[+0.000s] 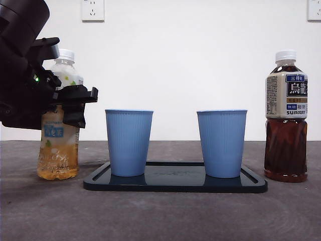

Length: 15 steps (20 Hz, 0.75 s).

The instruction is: Pour the drink into the cup

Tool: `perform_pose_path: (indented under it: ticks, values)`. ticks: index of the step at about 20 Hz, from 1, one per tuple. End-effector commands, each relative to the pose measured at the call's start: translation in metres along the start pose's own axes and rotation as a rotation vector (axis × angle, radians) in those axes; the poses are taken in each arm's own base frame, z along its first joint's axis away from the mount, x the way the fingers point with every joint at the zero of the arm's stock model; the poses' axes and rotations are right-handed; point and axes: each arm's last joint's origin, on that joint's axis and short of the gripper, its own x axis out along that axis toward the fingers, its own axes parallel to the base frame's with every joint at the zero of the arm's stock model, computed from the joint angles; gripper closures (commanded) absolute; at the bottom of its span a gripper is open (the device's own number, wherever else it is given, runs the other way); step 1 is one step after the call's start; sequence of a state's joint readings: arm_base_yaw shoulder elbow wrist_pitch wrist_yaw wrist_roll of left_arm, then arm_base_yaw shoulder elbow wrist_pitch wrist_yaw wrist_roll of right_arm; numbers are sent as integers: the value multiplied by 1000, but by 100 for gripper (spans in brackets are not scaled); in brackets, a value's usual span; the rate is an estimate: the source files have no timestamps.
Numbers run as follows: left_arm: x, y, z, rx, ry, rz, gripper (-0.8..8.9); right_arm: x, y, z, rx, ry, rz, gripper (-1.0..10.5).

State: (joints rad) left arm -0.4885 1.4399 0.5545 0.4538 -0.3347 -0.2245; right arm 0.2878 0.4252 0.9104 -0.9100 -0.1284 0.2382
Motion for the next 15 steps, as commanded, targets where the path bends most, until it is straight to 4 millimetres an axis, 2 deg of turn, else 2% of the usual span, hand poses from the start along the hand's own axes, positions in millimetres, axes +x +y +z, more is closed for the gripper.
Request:
perform_pose_path:
  ticks: [1,3,7,11,15]
  values:
    - [1,-3,6,-18,-42,-9,566,-2,1,3,10,-10,1,452]
    - [1,-3,6,-18,-43,-10,559,-2,1,3,10,-10,1,452]
    - [1,-3,7,-18,-45,-10,355,-2,1,3,13,-10,1,452]
    - [-2,-3,9,-18,-45,-10,340,-2,1,3,13,-10,1,452]
    - [-18,-2,20,-18,-65,-22,340,-2,1,3,14,-10,1,452]
